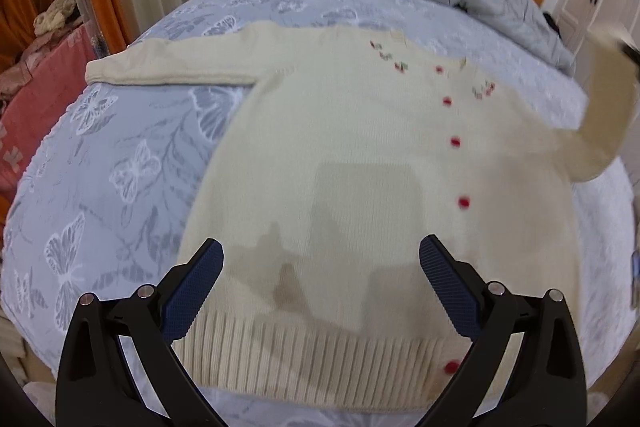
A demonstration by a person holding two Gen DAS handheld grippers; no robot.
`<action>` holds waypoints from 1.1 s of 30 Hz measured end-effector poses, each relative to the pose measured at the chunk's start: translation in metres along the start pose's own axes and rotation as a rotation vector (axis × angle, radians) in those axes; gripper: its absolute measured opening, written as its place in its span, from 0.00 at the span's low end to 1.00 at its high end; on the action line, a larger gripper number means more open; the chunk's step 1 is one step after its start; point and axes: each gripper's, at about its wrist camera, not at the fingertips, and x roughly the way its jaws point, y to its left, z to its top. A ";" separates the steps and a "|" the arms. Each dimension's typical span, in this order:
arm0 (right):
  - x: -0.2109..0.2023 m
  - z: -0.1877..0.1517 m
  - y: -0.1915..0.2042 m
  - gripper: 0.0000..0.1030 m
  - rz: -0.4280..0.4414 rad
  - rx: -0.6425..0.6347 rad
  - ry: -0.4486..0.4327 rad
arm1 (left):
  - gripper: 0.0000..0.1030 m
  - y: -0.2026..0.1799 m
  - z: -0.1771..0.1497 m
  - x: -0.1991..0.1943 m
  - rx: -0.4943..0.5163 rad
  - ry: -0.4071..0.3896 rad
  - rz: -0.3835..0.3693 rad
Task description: Fold small clothes
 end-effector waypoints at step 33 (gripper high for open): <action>0.030 -0.104 -0.086 0.09 -0.153 0.205 0.006 | 0.09 -0.040 0.188 0.101 -0.094 -0.136 -0.265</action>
